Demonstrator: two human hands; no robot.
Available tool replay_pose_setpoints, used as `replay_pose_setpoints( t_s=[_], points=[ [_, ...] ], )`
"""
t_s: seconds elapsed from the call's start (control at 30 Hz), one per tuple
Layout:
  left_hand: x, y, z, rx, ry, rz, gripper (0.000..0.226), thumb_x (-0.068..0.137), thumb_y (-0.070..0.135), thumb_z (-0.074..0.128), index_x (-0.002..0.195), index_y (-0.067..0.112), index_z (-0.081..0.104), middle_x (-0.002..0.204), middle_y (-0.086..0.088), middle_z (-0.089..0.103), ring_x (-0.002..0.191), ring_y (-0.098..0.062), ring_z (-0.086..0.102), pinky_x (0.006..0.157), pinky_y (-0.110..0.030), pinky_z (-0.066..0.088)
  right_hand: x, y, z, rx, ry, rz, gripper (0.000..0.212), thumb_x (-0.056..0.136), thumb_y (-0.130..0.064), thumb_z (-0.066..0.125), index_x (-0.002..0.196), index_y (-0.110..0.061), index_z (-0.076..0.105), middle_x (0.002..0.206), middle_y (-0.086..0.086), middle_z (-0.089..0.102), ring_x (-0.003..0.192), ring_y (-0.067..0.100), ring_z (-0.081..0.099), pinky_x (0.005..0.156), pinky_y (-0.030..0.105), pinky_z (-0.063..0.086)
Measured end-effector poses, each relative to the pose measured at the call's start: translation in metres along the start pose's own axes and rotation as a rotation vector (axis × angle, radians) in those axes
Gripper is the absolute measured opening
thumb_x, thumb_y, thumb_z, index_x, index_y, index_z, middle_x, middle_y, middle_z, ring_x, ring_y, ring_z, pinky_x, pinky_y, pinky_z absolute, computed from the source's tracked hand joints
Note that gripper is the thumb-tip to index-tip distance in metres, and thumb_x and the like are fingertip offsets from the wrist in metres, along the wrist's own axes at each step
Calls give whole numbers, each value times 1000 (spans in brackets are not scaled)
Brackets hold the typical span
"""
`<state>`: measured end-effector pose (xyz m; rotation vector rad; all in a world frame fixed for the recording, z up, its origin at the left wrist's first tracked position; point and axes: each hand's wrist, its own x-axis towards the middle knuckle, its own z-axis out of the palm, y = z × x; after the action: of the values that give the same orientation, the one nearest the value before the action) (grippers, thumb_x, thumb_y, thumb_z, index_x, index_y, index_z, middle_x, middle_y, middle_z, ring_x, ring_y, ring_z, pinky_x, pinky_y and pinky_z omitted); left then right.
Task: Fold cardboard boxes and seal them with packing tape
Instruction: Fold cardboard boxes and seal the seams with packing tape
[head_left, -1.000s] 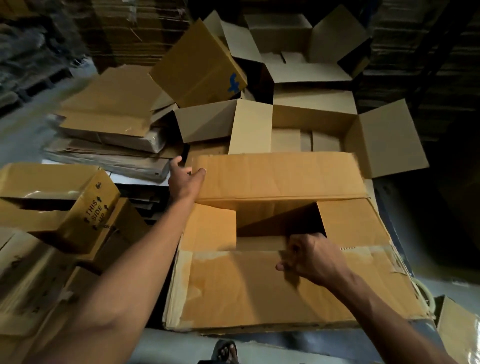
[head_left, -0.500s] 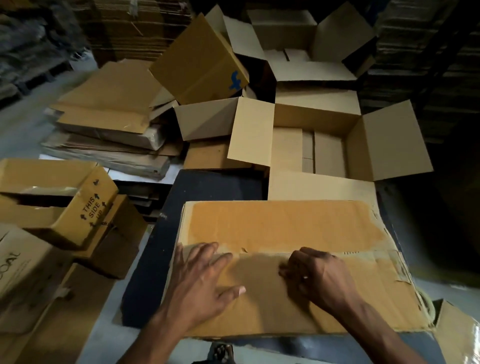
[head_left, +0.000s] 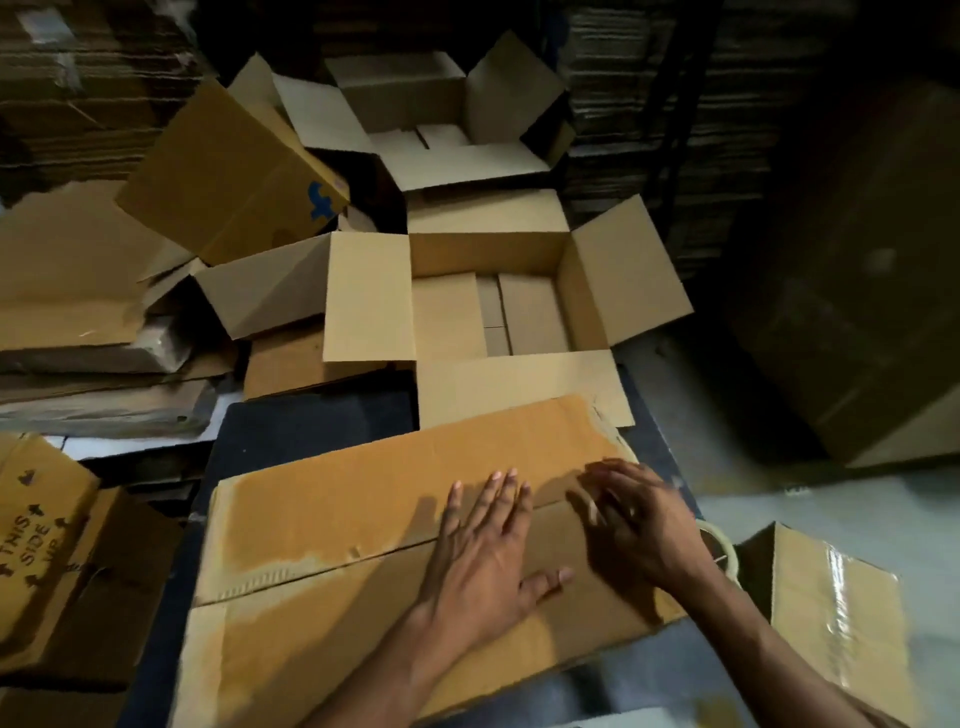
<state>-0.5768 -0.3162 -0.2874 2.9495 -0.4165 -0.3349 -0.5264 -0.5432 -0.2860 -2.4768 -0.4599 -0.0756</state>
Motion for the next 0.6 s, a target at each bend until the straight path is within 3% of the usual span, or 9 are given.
replay_pose_setpoints(
  t_s=[0.07,0.13,0.17,0.27,0.37,0.47,0.53,0.6],
  points=[
    [32,20,0,12,-4,8,108,83,90,2,164,20,-10,170,-2,-23,156,-18,-24,124,-54,-17,-2,35,-17,19,201,170,24,99,-21,64,121,-24,73,119,-12,66,105,10,62,84,28,53],
    [56,36,3,41,-22,5,103,90,87,14,165,20,-8,170,-4,-22,156,-20,-24,123,-55,-17,0,83,-32,39,294,371,26,96,-12,66,116,-26,75,111,-9,74,94,14,69,78,35,59],
    [64,42,6,51,-35,1,101,92,86,17,165,20,-6,171,-5,-21,157,-21,-23,123,-56,-17,2,109,-36,3,243,431,30,93,-9,65,115,-28,76,111,-6,76,94,18,72,80,36,60],
    [71,48,17,66,-47,-16,98,91,84,7,164,21,-10,170,-5,-22,156,-21,-23,124,-57,-15,4,165,-34,-204,-177,479,49,89,-6,64,130,-33,68,128,-4,71,109,20,69,88,33,56],
    [67,45,27,78,2,-26,96,83,87,-11,157,26,-20,169,-2,-25,154,-18,-27,124,-52,-18,8,193,-13,-358,-465,312,66,86,-2,63,142,-36,57,141,-2,62,121,19,62,94,31,56],
    [68,45,33,58,42,-34,98,83,88,-14,159,27,-16,169,1,-23,154,-16,-27,124,-50,-19,12,209,7,-455,-625,113,62,89,-5,57,141,-38,58,141,-6,62,126,18,60,94,33,55],
    [69,45,35,49,60,-40,97,85,89,-12,161,28,-12,169,2,-21,155,-15,-25,125,-49,-18,14,221,19,-490,-675,76,57,89,-7,53,133,-42,63,128,-7,67,114,20,65,80,33,56],
    [70,45,36,47,73,-44,95,86,88,-10,161,29,-9,170,2,-17,155,-13,-23,125,-48,-17,12,232,27,-507,-626,114,44,91,-16,57,124,-43,67,116,-7,71,101,20,68,78,35,58]
  ],
)
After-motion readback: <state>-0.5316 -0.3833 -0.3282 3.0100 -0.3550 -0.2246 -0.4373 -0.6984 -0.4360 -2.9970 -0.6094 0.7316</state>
